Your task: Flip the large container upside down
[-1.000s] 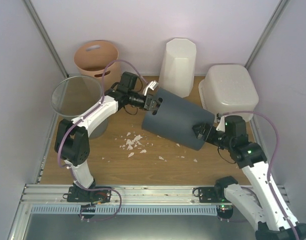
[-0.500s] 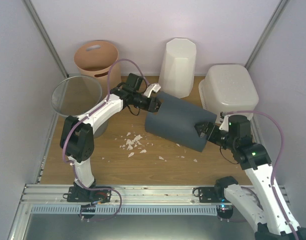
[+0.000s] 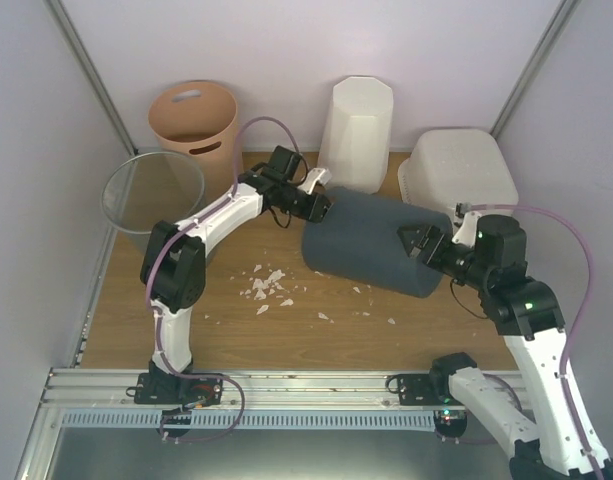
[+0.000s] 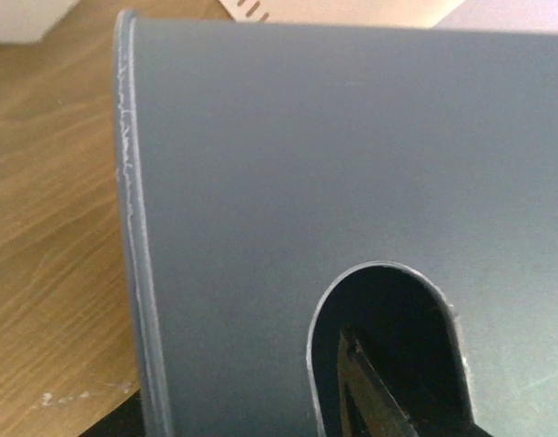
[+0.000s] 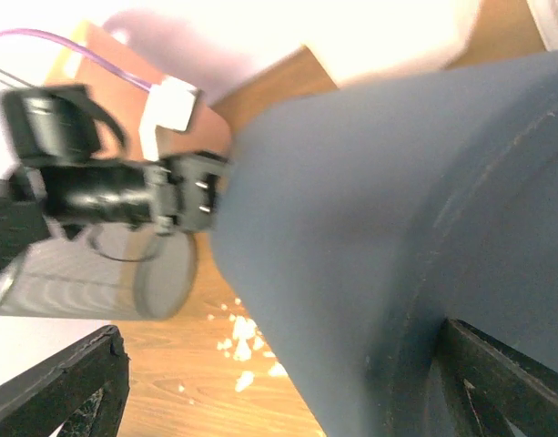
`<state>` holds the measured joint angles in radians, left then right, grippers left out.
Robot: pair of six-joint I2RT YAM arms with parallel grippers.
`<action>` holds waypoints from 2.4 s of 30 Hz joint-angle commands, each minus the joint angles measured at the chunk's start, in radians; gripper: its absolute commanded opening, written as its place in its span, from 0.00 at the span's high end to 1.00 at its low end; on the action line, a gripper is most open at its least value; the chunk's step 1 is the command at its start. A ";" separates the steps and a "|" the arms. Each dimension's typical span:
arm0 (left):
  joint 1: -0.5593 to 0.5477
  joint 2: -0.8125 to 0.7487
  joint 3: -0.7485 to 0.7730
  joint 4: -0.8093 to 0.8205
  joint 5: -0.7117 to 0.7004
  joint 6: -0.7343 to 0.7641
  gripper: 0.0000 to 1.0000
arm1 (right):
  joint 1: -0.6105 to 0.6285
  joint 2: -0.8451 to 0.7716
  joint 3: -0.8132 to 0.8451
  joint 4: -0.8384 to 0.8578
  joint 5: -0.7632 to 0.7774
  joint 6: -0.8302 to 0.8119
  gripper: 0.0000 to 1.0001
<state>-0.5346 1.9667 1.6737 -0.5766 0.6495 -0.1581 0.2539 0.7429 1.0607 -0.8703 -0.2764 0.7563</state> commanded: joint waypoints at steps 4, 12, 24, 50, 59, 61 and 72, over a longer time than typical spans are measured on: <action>-0.151 0.081 0.042 0.046 0.390 -0.077 0.60 | 0.030 0.090 0.083 0.286 -0.259 -0.017 0.09; -0.188 0.220 0.082 0.085 0.496 -0.135 0.54 | 0.031 0.137 0.123 0.246 -0.241 -0.041 0.10; -0.239 0.375 0.162 0.108 0.522 -0.169 0.50 | 0.030 0.074 0.068 0.125 -0.136 -0.090 0.08; -0.059 -0.106 0.433 -0.136 -0.445 0.487 0.17 | 0.217 0.168 -0.227 0.030 -0.175 -0.200 0.14; 0.048 -0.085 0.444 -0.026 -0.854 0.752 0.01 | 0.214 0.156 -0.176 -0.081 0.257 -0.059 0.07; 0.069 -0.054 0.454 -0.032 -0.917 0.791 0.01 | 0.209 0.151 -0.162 -0.123 0.372 -0.038 0.06; 0.258 -0.011 0.481 -0.123 -0.943 0.916 0.01 | 0.053 0.198 -0.152 -0.133 0.474 -0.164 0.00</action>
<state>-0.3424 2.0148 2.1410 -0.7017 -0.2813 0.6762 0.3656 0.9272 0.8894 -1.0130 0.1631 0.6582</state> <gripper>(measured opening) 0.989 0.997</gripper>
